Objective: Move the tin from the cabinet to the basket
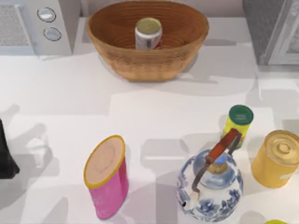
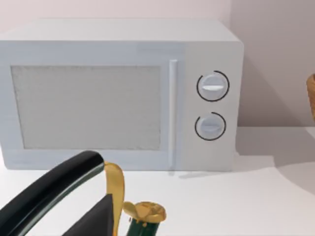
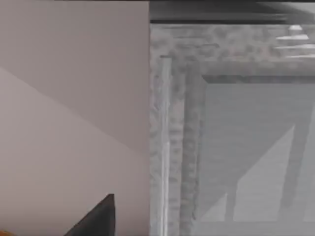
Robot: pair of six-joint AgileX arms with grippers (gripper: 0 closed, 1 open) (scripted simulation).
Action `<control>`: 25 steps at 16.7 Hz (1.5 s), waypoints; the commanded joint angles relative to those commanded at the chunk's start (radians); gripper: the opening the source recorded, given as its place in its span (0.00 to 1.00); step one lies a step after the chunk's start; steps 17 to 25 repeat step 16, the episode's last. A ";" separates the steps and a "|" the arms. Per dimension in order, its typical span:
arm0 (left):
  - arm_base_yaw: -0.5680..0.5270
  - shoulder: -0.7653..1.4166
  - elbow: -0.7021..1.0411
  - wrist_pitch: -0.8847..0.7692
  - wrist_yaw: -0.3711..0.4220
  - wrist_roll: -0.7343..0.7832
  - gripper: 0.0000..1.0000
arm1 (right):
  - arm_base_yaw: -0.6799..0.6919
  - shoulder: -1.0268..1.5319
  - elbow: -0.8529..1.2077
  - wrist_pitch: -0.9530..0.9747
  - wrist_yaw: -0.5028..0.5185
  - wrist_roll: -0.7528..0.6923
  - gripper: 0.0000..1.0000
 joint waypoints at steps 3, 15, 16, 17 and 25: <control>0.000 0.000 0.000 0.000 0.000 0.000 1.00 | -0.056 -0.220 -0.291 0.059 -0.062 -0.002 1.00; 0.000 0.000 0.000 0.000 0.000 0.000 1.00 | -0.196 -0.797 -1.001 0.227 -0.225 -0.008 1.00; 0.000 0.000 0.000 0.000 0.000 0.000 1.00 | -0.196 -0.797 -1.001 0.227 -0.225 -0.008 1.00; 0.000 0.000 0.000 0.000 0.000 0.000 1.00 | -0.196 -0.797 -1.001 0.227 -0.225 -0.008 1.00; 0.000 0.000 0.000 0.000 0.000 0.000 1.00 | -0.196 -0.797 -1.001 0.227 -0.225 -0.008 1.00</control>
